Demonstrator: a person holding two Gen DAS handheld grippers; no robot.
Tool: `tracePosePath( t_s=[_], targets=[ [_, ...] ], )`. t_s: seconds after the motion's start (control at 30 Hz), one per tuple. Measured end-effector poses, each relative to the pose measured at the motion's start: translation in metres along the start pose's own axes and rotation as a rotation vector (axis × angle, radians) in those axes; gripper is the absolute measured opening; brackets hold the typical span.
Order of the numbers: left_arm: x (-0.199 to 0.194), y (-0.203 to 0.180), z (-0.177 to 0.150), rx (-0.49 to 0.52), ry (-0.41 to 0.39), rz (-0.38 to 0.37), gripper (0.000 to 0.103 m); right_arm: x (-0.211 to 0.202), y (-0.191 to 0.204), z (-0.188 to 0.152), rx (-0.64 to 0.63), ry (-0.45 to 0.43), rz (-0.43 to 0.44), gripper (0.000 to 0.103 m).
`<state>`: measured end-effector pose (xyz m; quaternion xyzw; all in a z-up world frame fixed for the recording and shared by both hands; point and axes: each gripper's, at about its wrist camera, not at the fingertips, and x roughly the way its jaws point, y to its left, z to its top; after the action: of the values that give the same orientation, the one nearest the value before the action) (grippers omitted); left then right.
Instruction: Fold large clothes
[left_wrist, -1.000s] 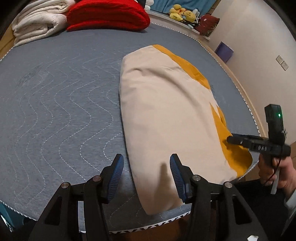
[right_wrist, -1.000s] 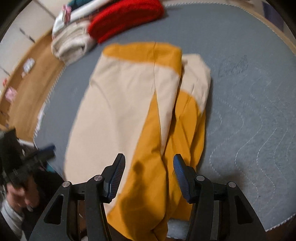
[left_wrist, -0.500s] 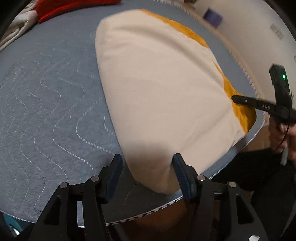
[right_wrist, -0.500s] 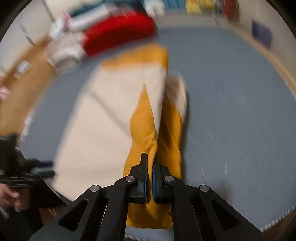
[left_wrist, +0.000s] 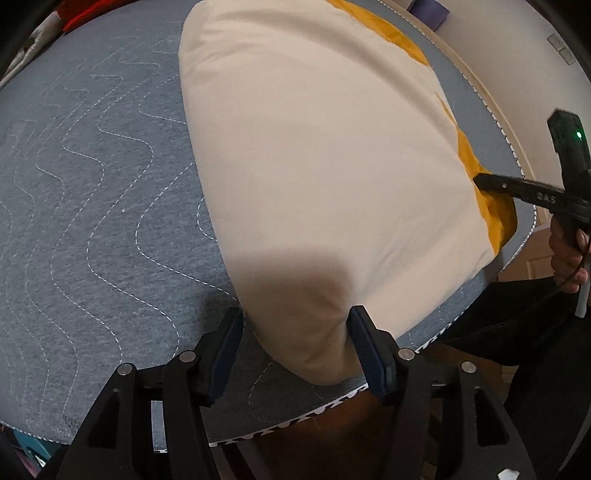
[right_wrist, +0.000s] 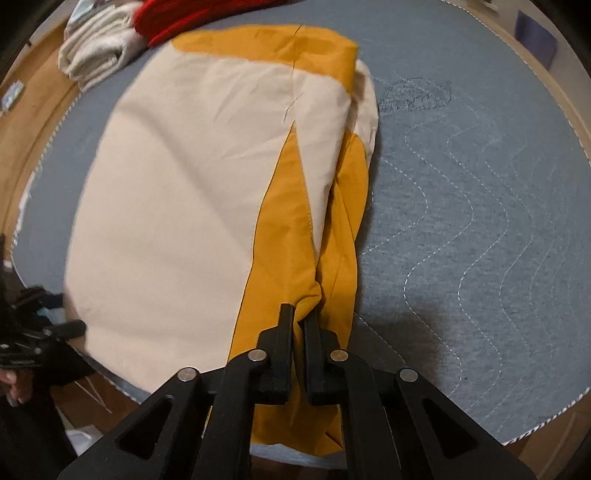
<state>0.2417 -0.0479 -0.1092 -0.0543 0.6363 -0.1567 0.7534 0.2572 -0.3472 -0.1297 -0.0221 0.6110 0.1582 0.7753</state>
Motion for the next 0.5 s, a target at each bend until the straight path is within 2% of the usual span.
tracePosePath(
  t_s=[0.07,0.13,0.17,0.23,0.27,0.3,0.43,0.5],
  targets=[
    [-0.007,0.003,0.001,-0.001,0.000,-0.019,0.058,-0.010,-0.006,-0.003,0.029,-0.015,0.058,0.016],
    [-0.010,0.001,0.001,0.006,-0.001,-0.033,0.057,-0.012,-0.010,-0.008,0.025,-0.001,0.102,0.027],
    [-0.010,0.001,0.002,0.010,-0.003,-0.038,0.056,-0.011,-0.011,-0.012,0.013,0.013,0.095,0.031],
    [-0.015,0.003,0.002,0.012,-0.016,-0.046,0.055,-0.004,-0.010,-0.020,-0.029,0.052,0.079,0.031],
    [-0.018,0.004,0.003,0.006,-0.026,-0.053,0.055,0.000,-0.010,-0.023,-0.052,0.067,0.068,0.027],
    [-0.021,0.005,0.005,-0.005,-0.037,-0.063,0.055,0.004,-0.010,-0.025,-0.074,0.080,0.048,0.011],
    [-0.027,0.017,0.014,-0.052,-0.070,-0.071,0.055,0.011,-0.012,-0.031,-0.087,0.107,0.037,0.006],
    [-0.008,0.024,0.016,-0.057,-0.003,-0.020,0.060,0.013,-0.015,-0.032,-0.077,0.116,0.030,0.005]
  ],
)
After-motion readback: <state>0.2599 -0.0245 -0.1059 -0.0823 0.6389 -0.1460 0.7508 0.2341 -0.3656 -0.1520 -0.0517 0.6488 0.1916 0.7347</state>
